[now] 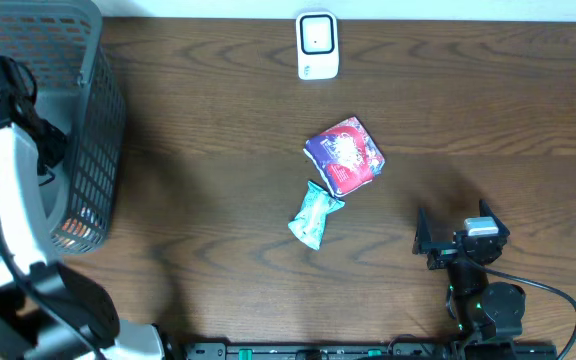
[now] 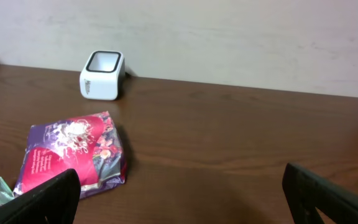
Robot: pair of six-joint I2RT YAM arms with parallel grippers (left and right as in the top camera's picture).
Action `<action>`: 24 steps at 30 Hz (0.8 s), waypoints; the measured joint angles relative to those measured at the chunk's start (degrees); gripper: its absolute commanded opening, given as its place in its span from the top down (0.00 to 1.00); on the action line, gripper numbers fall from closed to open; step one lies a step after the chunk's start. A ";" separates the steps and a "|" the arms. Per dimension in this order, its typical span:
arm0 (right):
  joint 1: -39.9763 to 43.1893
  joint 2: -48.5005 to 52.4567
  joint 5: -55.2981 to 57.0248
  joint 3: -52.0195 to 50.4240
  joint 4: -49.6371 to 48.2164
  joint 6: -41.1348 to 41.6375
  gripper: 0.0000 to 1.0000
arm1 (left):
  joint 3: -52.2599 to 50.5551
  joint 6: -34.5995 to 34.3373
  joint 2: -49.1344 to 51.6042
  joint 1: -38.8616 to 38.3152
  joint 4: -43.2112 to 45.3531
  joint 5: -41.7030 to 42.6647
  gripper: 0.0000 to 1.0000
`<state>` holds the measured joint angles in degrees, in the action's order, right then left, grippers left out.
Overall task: Scan the item barcode
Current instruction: 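Reach the left gripper back into the basket toward the orange box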
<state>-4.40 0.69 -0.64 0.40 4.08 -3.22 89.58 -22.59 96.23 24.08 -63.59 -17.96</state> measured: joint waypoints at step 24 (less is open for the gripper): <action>0.00 0.00 0.00 0.00 -0.02 0.00 0.01 | -0.20 -7.50 10.54 0.57 -6.08 7.39 0.02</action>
<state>-4.40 0.69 -0.64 0.40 4.05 -3.22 89.38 -30.09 106.76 24.64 -69.67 -10.57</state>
